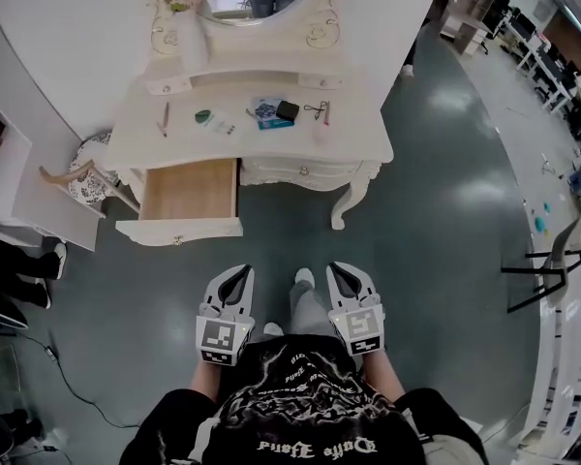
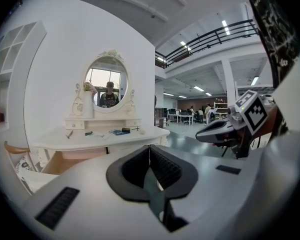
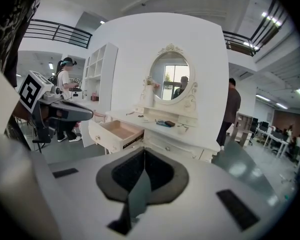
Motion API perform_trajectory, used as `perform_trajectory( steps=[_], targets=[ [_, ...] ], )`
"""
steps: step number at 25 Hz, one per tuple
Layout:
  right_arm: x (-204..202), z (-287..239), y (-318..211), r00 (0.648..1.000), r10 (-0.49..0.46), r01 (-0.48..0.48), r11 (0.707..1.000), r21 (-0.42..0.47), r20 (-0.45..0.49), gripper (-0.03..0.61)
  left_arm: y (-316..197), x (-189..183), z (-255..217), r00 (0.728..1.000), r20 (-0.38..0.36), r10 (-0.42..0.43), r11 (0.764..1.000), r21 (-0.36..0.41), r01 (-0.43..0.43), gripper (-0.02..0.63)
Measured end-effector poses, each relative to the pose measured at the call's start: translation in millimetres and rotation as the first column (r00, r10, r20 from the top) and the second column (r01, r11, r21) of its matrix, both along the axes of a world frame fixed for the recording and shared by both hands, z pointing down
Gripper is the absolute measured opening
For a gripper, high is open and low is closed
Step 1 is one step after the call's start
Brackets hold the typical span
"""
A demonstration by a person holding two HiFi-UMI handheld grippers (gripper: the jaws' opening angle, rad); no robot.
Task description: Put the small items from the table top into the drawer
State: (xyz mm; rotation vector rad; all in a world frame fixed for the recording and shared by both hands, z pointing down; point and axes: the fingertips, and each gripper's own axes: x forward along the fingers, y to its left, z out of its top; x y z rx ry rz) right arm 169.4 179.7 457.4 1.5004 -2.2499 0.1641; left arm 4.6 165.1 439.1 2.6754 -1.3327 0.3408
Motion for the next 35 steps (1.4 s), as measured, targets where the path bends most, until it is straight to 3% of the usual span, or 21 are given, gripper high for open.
perform_trajectory(
  steps=[17, 23, 35],
  targets=[
    [16, 6, -149, 0.994, -0.105, 0.105, 0.994, 0.004, 0.019, 0.012, -108, 2, 2, 0.99, 0.013, -0.144, 0.99, -0.008, 0.144, 0.015],
    [24, 9, -197, 0.988, -0.153, 0.153, 0.988, -0.025, 0.014, 0.012, -147, 12, 10, 0.982, 0.059, -0.18, 0.982, -0.043, 0.182, 0.015],
    [52, 17, -284, 0.978, -0.206, 0.207, 0.977, -0.052, 0.032, 0.014, -224, 41, 9, 0.968, 0.044, -0.249, 0.967, -0.053, 0.251, 0.015]
  ],
)
